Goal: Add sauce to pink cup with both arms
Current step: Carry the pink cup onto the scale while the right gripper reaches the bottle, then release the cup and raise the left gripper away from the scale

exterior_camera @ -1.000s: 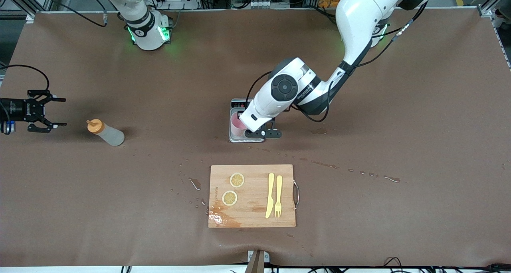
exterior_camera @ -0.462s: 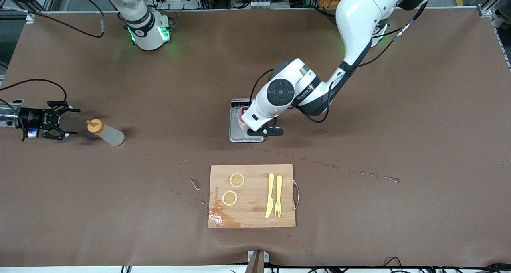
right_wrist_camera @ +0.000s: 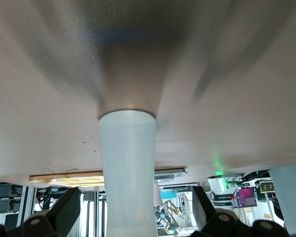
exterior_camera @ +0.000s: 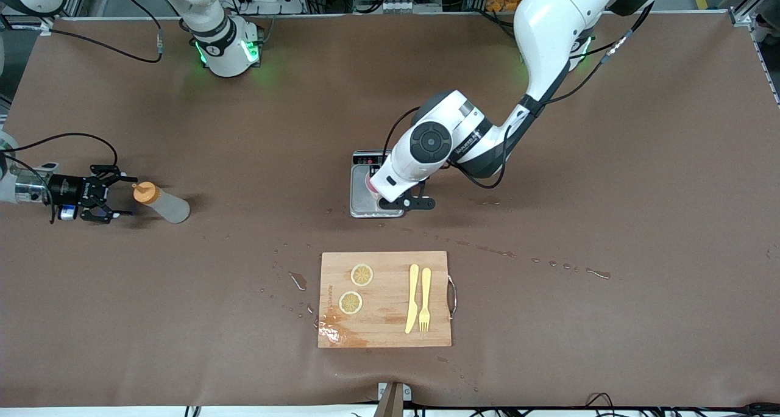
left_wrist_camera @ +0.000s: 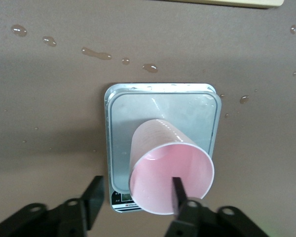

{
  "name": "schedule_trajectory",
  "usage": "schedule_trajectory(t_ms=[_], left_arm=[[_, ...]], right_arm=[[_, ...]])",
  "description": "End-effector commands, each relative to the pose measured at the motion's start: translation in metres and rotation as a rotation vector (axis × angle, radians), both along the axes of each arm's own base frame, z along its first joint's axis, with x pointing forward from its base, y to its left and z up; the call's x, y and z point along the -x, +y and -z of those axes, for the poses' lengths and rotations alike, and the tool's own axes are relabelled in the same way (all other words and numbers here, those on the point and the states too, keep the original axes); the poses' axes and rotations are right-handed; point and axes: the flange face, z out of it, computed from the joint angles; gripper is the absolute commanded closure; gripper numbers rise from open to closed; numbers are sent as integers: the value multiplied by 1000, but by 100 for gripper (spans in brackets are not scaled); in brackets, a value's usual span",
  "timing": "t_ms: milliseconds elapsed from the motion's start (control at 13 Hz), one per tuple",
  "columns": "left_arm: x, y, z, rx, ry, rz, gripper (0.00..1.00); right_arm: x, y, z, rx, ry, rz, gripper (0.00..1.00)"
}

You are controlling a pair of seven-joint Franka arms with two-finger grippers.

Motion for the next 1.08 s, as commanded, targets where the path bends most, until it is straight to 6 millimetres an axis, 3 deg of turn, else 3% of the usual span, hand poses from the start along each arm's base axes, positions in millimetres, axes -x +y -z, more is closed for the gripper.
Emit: schedule_trajectory(t_ms=[0,385,462,692,1000], left_arm=[[-6,6,-18,-8,-34,11,0],[-47,62,-93,-37,-179,-20,0],[-54,81,-109,-87,-205,4,0],[-79,150,-140,-173,-224,82,0],[-121,273,-178,-206,-239,66,0]], right_arm=[[-9,10,18,-29,-32,4,0],[-19,36,33,-68,-35,0,0],[-20,38,37,-63,-41,-2,0],[-22,45,38,-64,-38,-14,0],[-24,56,39,-76,-32,-28,0]])
